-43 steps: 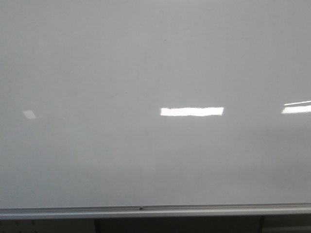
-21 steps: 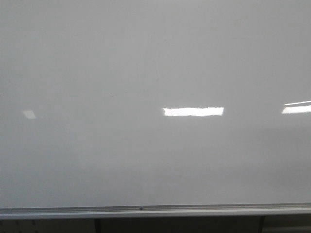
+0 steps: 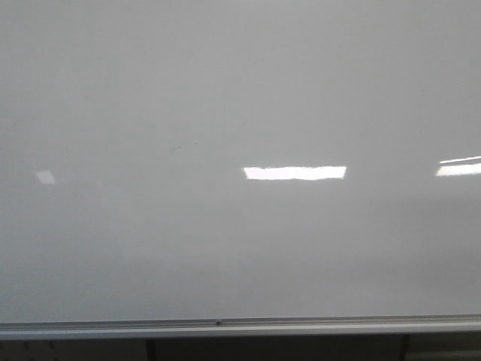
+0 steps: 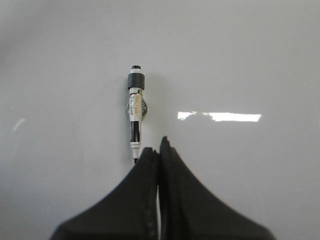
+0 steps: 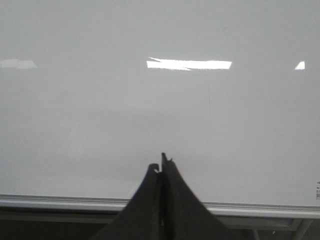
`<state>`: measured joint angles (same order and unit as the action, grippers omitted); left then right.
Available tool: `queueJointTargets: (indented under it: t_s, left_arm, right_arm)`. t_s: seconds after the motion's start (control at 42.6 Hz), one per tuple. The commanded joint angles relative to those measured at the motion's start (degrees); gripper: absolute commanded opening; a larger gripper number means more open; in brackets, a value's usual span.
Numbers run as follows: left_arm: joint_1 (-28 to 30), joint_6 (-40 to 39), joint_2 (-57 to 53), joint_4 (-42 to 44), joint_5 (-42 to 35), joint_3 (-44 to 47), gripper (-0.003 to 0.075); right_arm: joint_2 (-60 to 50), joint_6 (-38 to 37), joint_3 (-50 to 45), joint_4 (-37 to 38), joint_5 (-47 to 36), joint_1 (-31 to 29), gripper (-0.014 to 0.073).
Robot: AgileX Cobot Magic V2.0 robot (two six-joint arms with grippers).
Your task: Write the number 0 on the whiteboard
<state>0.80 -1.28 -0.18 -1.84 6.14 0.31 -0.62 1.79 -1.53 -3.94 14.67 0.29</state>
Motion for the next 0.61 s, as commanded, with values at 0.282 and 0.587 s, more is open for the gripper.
queueJointTargets:
  t_s: [0.282,0.587]
  left_arm:
    - [-0.4,-0.4,-0.8,0.4,-13.9,-3.9,-0.0019]
    - [-0.4,-0.4,11.7,4.7,4.7,-22.5,-0.0019]
  right_arm:
    - [-0.9,0.1,7.1,0.1,-8.8,0.1,-0.0069]
    - [8.0,0.1,25.6,0.1,5.0,0.1,-0.0067]
